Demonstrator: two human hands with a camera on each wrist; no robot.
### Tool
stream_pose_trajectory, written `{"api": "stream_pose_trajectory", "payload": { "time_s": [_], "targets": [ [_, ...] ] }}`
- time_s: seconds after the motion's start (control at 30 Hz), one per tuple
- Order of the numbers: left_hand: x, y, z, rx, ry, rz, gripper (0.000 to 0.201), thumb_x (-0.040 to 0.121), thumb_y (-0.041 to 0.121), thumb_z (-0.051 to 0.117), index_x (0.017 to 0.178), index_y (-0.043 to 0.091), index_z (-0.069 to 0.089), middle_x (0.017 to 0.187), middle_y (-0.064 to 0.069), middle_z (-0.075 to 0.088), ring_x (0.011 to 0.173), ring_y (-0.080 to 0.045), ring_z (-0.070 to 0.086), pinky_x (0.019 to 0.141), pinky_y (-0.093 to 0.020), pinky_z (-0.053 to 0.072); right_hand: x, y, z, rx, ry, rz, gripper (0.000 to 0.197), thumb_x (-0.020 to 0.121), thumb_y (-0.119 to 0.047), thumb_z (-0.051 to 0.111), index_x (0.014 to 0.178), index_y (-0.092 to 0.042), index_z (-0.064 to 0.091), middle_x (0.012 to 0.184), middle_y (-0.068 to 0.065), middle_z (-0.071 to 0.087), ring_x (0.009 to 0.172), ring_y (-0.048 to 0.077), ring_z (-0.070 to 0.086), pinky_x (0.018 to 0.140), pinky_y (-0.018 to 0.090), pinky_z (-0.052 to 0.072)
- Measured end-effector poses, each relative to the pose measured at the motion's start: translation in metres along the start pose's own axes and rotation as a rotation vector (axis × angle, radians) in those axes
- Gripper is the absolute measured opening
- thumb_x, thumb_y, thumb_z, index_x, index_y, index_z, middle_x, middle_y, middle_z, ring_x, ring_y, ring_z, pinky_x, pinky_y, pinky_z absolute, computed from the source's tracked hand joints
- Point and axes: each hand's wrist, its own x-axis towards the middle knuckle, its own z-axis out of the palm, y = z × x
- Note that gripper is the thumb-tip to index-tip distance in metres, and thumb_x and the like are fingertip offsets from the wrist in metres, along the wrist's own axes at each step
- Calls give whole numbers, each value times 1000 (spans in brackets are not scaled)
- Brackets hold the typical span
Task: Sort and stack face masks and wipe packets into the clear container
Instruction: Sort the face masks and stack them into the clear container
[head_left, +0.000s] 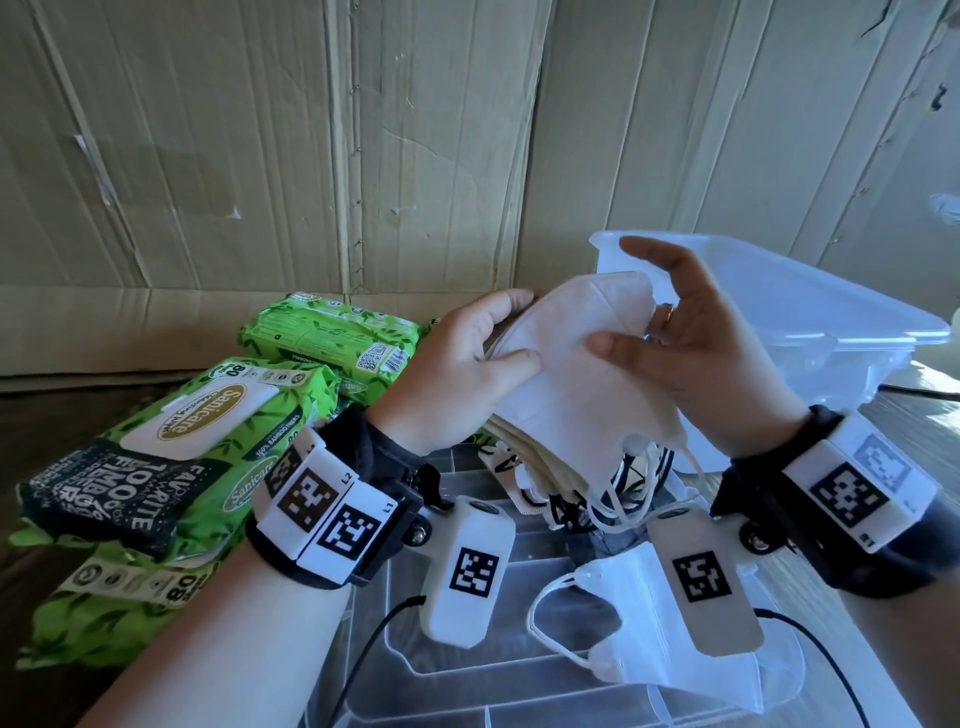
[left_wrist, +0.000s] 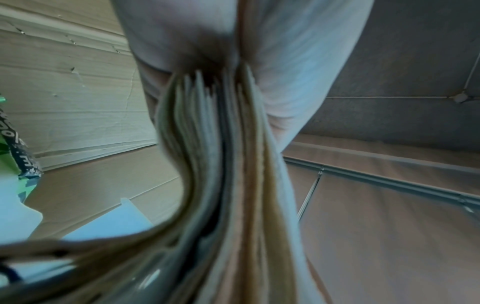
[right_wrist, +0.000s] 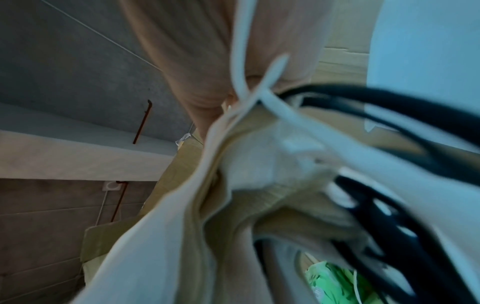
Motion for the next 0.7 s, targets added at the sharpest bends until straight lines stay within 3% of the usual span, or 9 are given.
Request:
{"api": "stream_pose_trajectory", "payload": {
  "time_s": [0.1, 0.2, 0.27, 0.33, 0.43, 0.5, 0.6, 0.67, 0.7],
  "targets": [
    [-1, 0, -1, -32, -18, -13, 37, 69, 6, 57, 98, 29, 59, 83, 18, 68, 80, 0, 62, 73, -15, 48, -1, -3, 0, -1, -1, 23, 77, 63, -16, 73, 129, -30, 36, 85, 31, 58, 67, 29, 59, 67, 51, 54],
    [-2, 0, 0, -52, -43, -16, 45, 68, 1, 57, 105, 28, 55, 91, 15, 66, 84, 0, 62, 75, -15, 50, 2, -1, 1, -11, -43, 34, 83, 63, -11, 79, 131, -28, 34, 79, 22, 61, 69, 27, 60, 70, 50, 54],
    [-2, -1, 1, -41, -64, -15, 53, 73, -10, 58, 110, 28, 50, 97, 12, 62, 86, 3, 61, 76, -13, 48, 3, 1, 3, -30, -54, 30, 81, 66, -14, 79, 130, -31, 33, 76, 24, 58, 70, 29, 57, 70, 54, 52],
    [-1, -1, 1, -21, -72, -9, 61, 78, -18, 53, 114, 31, 46, 104, 13, 60, 89, 5, 60, 77, -12, 47, 4, 6, 4, -102, -8, 10, 76, 71, -19, 74, 130, -36, 30, 85, 33, 54, 76, 30, 54, 72, 52, 51],
    [-2, 0, 1, 5, -59, 28, 66, 74, -7, 55, 121, 37, 42, 111, 10, 59, 96, -3, 60, 88, -22, 49, 2, 15, 6, -206, 66, 19, 89, 73, -33, 74, 142, -25, 20, 110, 9, 54, 103, 18, 52, 83, 30, 48],
    [-3, 0, 1, 21, -28, 69, 67, 73, -1, 59, 124, 37, 41, 105, 6, 59, 93, -4, 59, 89, -22, 49, 1, 15, 6, -110, -56, 79, 85, 70, -43, 74, 138, -15, 32, 122, 5, 57, 114, 15, 54, 91, 29, 47],
    [0, -1, 1, -20, 54, 88, 68, 70, -1, 68, 122, 36, 44, 92, 2, 62, 84, -8, 59, 83, -26, 50, -3, 9, 2, -20, -200, 100, 31, 72, -31, 70, 97, -12, 64, 86, 6, 71, 79, 18, 67, 64, 22, 53],
    [3, -4, 3, -148, 191, 56, 68, 68, -8, 73, 121, 27, 47, 90, -1, 64, 81, -9, 61, 80, -23, 51, -4, 5, 3, -14, -151, 49, 19, 77, -25, 65, 80, -6, 61, 56, 5, 64, 46, 17, 58, 41, 17, 42],
    [4, -6, 5, -226, 289, 28, 66, 67, -7, 72, 121, 22, 47, 90, -2, 64, 82, -9, 61, 79, -21, 51, -3, 5, 4, 17, -101, 26, 14, 82, -18, 60, 79, -4, 58, 47, -1, 60, 37, 9, 53, 37, 13, 37]
  ]
}}
